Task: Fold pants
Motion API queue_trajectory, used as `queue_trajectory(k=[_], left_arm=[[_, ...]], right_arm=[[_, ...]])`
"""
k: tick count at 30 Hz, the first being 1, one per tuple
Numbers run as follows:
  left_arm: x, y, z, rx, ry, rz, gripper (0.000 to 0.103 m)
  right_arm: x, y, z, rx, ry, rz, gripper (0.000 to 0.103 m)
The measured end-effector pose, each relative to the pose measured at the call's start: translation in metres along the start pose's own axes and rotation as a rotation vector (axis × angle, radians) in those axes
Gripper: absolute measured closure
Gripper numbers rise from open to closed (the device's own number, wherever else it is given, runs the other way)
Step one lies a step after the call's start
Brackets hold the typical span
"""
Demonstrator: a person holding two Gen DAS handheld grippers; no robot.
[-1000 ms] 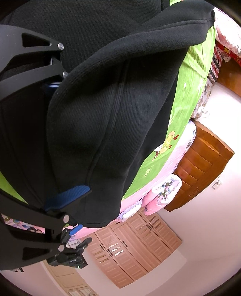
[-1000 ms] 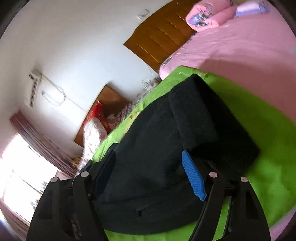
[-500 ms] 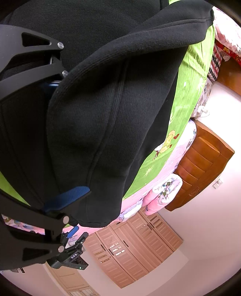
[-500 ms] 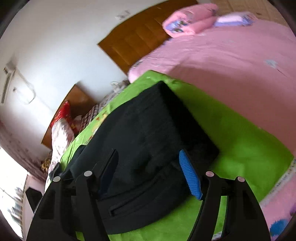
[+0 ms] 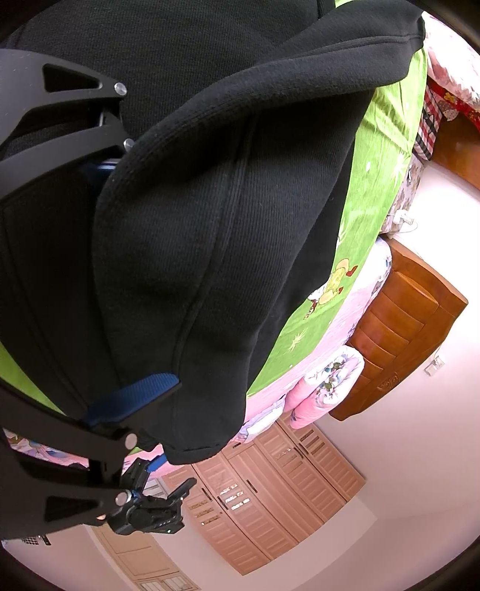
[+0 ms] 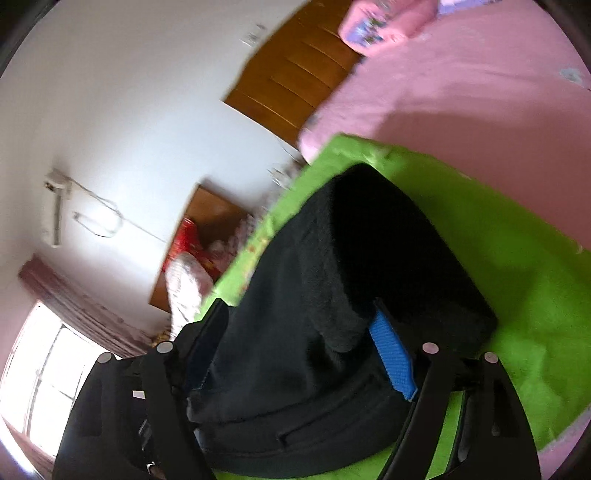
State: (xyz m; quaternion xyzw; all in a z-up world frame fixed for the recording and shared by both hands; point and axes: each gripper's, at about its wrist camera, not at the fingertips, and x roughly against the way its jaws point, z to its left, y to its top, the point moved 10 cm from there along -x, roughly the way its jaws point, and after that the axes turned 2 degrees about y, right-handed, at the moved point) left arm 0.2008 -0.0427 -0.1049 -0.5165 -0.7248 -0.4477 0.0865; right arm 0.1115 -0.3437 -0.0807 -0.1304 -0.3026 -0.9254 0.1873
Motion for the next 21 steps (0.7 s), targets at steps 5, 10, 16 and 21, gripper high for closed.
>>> queue_trajectory(k=[5, 10, 16, 21], left_arm=[[0.000, 0.000, -0.001, -0.003, 0.002, 0.001, 0.014], [0.000, 0.000, -0.001, -0.005, 0.001, 0.003, 0.014], [0.017, 0.004, 0.010, 0.087, -0.040, -0.010, 0.014], [0.057, 0.022, 0.052, 0.290, -0.110, -0.087, 0.014]], right_arm=[[-0.023, -0.023, -0.018, 0.006, -0.114, 0.134, 0.043], [-0.033, -0.014, -0.016, -0.028, -0.086, 0.130, 0.041], [-0.023, -0.009, 0.004, 0.059, -0.060, 0.042, 0.088], [-0.009, -0.003, 0.006, 0.076, -0.059, -0.016, 0.090]])
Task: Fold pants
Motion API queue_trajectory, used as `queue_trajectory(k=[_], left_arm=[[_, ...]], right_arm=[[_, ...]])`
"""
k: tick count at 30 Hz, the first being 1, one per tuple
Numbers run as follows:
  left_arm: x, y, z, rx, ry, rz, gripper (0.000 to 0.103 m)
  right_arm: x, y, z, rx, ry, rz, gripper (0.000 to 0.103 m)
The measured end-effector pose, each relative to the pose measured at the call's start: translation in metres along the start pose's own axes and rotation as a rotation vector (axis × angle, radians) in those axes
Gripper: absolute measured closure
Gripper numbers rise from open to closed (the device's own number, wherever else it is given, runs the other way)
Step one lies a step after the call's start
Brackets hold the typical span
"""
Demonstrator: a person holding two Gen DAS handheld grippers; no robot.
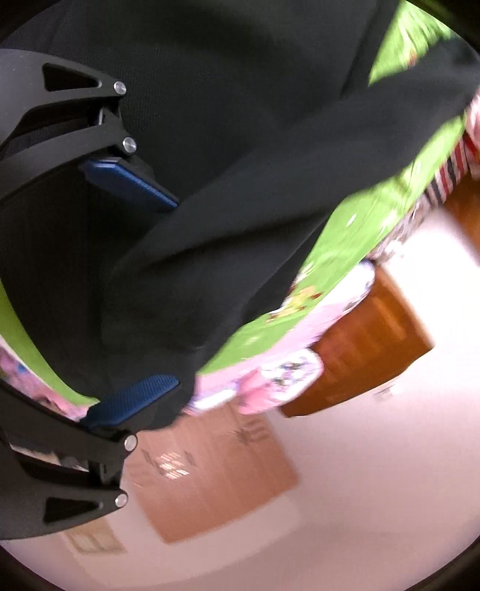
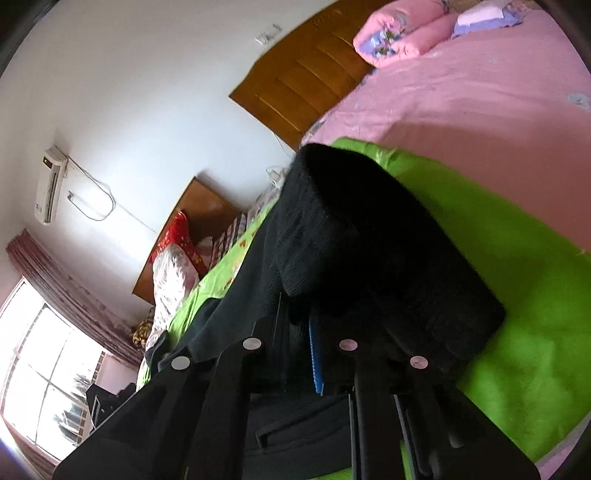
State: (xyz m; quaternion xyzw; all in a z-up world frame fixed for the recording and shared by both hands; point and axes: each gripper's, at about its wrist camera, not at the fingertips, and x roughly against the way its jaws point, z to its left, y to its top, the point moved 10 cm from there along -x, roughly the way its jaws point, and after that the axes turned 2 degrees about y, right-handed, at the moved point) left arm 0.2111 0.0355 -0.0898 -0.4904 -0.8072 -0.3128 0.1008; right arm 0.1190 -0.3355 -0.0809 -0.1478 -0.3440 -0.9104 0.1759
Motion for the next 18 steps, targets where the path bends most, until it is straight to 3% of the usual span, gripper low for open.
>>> queue_trajectory(k=[5, 7, 9, 12, 14, 15, 18], left_arm=[[0.001, 0.015, 0.018, 0.048, 0.050, -0.007, 0.014], [-0.006, 0.020, 0.020, 0.023, 0.137, -0.001, 0.016], [-0.014, 0.027, 0.019, 0.004, 0.208, 0.013, 0.025], [-0.022, 0.037, 0.024, 0.076, 0.217, 0.042, 0.035], [-0.021, 0.039, 0.026, 0.062, 0.251, 0.037, 0.065], [-0.019, 0.040, 0.027, 0.048, 0.274, 0.026, 0.087], [-0.008, 0.039, 0.030, 0.032, 0.277, -0.026, 0.094]], right_arm=[[-0.001, -0.001, 0.008, 0.031, -0.003, -0.014, 0.090], [0.000, 0.002, 0.008, 0.030, 0.006, -0.013, 0.090], [0.002, 0.004, 0.009, 0.031, 0.011, -0.013, 0.090], [0.003, 0.005, 0.007, 0.024, 0.020, -0.016, 0.090], [0.002, 0.006, 0.005, 0.013, 0.024, -0.019, 0.090], [0.002, 0.007, 0.004, 0.010, 0.025, -0.020, 0.090], [0.002, 0.006, 0.005, 0.012, 0.029, -0.021, 0.090]])
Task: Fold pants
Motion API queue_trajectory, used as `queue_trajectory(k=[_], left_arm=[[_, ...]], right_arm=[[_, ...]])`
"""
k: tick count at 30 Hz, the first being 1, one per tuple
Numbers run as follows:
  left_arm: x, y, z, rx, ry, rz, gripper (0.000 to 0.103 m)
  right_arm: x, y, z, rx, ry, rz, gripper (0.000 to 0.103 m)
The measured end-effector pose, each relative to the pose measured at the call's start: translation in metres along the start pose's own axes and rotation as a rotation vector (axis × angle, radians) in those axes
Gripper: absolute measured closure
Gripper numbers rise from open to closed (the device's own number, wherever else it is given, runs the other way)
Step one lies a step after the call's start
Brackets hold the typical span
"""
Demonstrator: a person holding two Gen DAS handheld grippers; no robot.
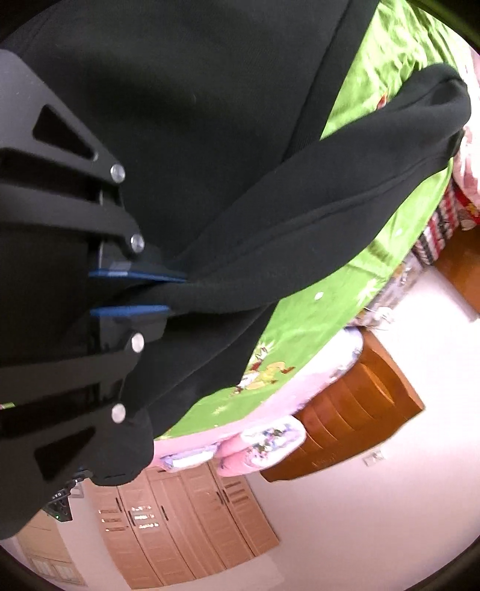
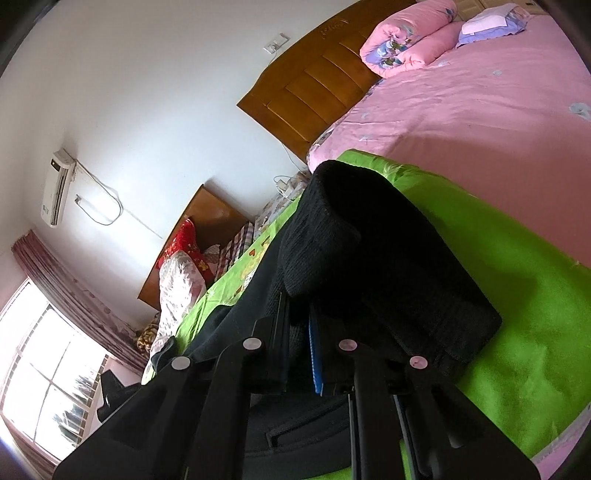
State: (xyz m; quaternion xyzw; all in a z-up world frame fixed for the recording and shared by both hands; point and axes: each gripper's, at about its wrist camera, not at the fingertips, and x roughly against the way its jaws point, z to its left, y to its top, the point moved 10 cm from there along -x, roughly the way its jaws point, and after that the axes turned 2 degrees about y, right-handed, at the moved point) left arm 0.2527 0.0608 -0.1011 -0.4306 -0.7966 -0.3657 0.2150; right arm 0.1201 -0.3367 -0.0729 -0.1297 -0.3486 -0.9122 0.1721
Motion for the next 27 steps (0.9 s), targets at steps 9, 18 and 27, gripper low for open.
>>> queue_trajectory(k=[9, 18, 27], left_arm=[[0.103, 0.010, -0.063, -0.256, 0.041, -0.351, 0.095], [0.080, -0.093, 0.036, -0.133, 0.130, -0.067, 0.075], [0.083, -0.058, 0.027, -0.048, 0.063, -0.075, 0.017]], right_arm=[[0.019, 0.028, 0.034, 0.030, 0.081, -0.047, 0.090], [0.028, -0.018, -0.019, -0.006, -0.047, 0.073, 0.090], [0.022, -0.031, -0.033, -0.024, -0.117, 0.105, 0.080]])
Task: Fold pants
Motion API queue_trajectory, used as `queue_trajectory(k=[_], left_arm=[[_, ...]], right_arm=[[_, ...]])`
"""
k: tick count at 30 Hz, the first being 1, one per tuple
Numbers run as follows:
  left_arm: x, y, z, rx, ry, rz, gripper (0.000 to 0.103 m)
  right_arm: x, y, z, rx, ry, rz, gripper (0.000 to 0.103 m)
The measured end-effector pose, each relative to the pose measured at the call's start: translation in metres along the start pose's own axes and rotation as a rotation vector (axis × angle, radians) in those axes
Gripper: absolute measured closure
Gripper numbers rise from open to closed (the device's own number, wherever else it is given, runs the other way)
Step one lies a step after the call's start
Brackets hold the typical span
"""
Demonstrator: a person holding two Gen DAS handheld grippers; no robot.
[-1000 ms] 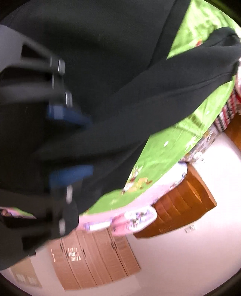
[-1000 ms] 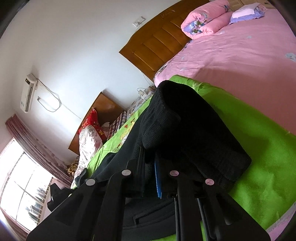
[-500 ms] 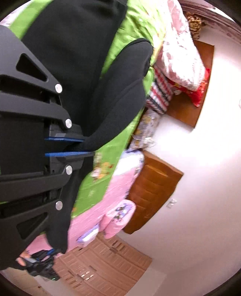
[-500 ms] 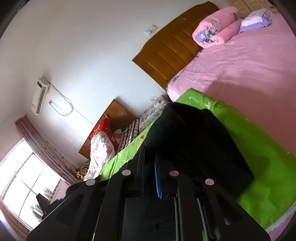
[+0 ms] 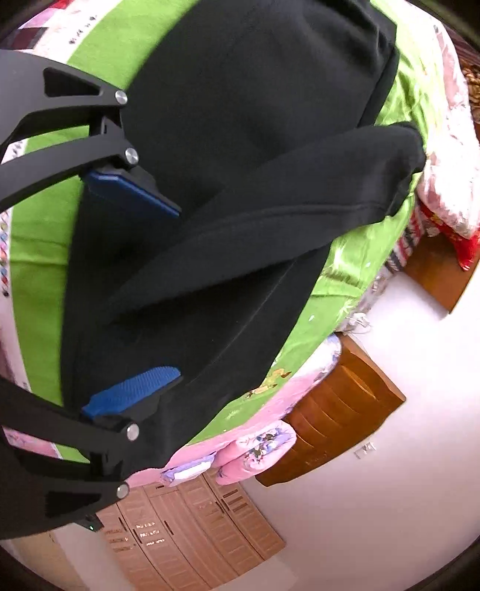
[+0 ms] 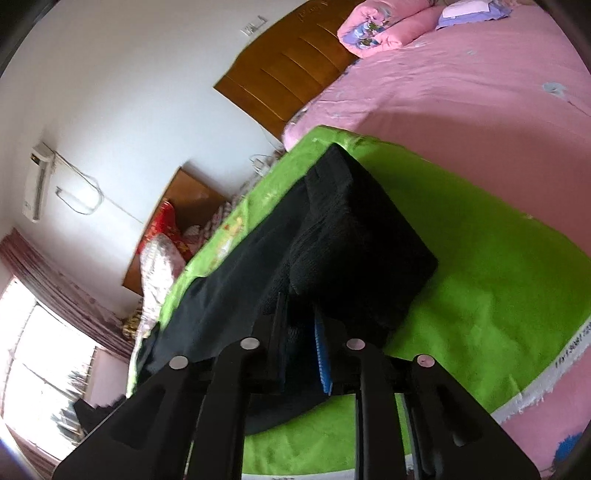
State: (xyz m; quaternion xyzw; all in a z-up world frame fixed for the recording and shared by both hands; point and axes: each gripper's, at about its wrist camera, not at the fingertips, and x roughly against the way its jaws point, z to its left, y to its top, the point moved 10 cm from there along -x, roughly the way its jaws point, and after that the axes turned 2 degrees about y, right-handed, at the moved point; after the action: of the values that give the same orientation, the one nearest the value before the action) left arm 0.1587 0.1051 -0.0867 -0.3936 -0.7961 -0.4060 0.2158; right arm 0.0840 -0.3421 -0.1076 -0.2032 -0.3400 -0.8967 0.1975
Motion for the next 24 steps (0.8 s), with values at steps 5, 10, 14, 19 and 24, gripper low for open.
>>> queue_trajectory(k=[5, 10, 14, 19, 24], left_arm=[[-0.027, 0.004, 0.003, -0.117, 0.255, 0.029, 0.063], [-0.004, 0.016, 0.002, -0.085, 0.138, -0.040, 0.092], [0.032, 0.029, -0.027, -0.121, 0.091, -0.119, 0.092], [0.014, -0.007, 0.006, -0.110, 0.137, -0.012, 0.090], [0.005, -0.008, 0.017, -0.082, 0.102, -0.028, 0.090]], right_arm=[[-0.006, -0.007, -0.009, 0.019, -0.033, 0.011, 0.081], [0.005, 0.005, 0.008, 0.061, 0.010, -0.039, 0.092], [0.022, 0.017, 0.029, 0.092, 0.064, -0.063, 0.092], [0.005, -0.012, -0.016, 0.025, -0.019, 0.048, 0.092], [0.007, -0.017, -0.018, 0.003, 0.006, 0.037, 0.095]])
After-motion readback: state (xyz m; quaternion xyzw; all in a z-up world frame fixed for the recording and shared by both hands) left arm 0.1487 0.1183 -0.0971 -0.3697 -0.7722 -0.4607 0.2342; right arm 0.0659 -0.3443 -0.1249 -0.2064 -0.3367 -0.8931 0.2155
